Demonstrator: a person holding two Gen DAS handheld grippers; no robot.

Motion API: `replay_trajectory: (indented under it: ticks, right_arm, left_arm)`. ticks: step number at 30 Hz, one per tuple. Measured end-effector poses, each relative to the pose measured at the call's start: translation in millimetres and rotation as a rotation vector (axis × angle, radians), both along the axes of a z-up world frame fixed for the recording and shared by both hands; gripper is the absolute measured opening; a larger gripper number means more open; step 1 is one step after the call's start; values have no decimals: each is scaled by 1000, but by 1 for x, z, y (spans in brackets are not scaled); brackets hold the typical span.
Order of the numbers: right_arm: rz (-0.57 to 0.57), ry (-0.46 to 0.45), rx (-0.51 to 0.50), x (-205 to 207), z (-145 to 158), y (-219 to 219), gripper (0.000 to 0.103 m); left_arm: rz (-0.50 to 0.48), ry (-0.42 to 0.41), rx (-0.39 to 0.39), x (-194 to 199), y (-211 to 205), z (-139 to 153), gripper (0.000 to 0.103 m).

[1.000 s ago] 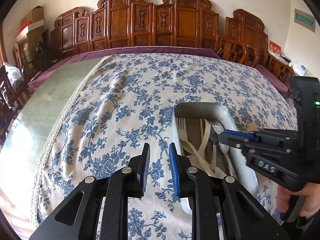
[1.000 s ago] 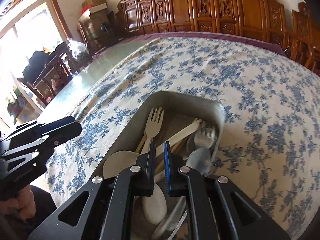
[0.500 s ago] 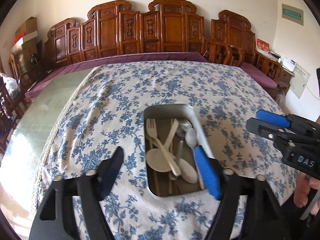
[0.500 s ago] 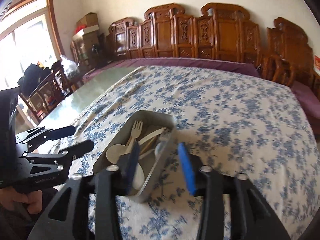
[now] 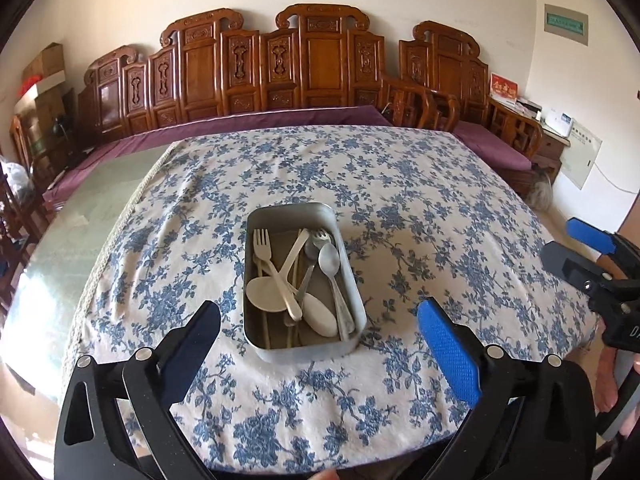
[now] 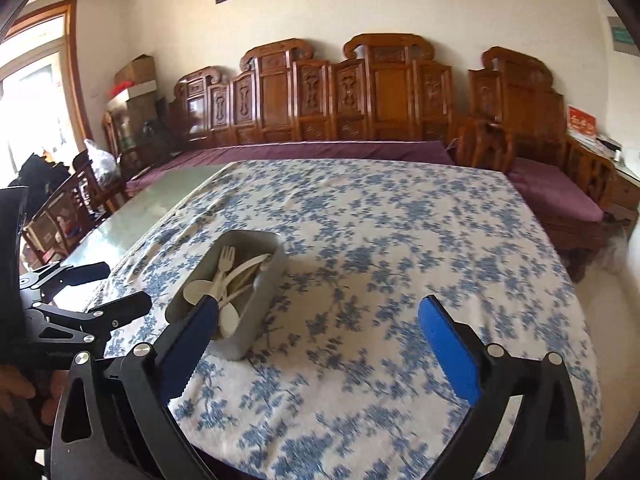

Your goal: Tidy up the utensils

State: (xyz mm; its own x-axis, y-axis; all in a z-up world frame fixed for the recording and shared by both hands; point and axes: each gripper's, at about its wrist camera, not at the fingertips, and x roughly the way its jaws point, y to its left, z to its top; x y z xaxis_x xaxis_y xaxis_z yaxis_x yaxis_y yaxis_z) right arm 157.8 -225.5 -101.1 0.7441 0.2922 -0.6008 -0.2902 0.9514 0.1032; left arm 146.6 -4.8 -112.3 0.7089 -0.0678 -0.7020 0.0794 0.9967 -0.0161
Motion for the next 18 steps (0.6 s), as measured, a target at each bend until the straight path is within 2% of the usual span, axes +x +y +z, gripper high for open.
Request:
replay_trajectory:
  ticks: [8, 18]
  right_arm:
    - [-59, -68, 18, -26, 29, -25, 100]
    - [-80, -201, 36, -58, 84, -29, 100]
  left_arm:
    - [9, -44, -24, -20, -8, 27, 95]
    - [14, -224, -18, -60, -15, 97, 95]
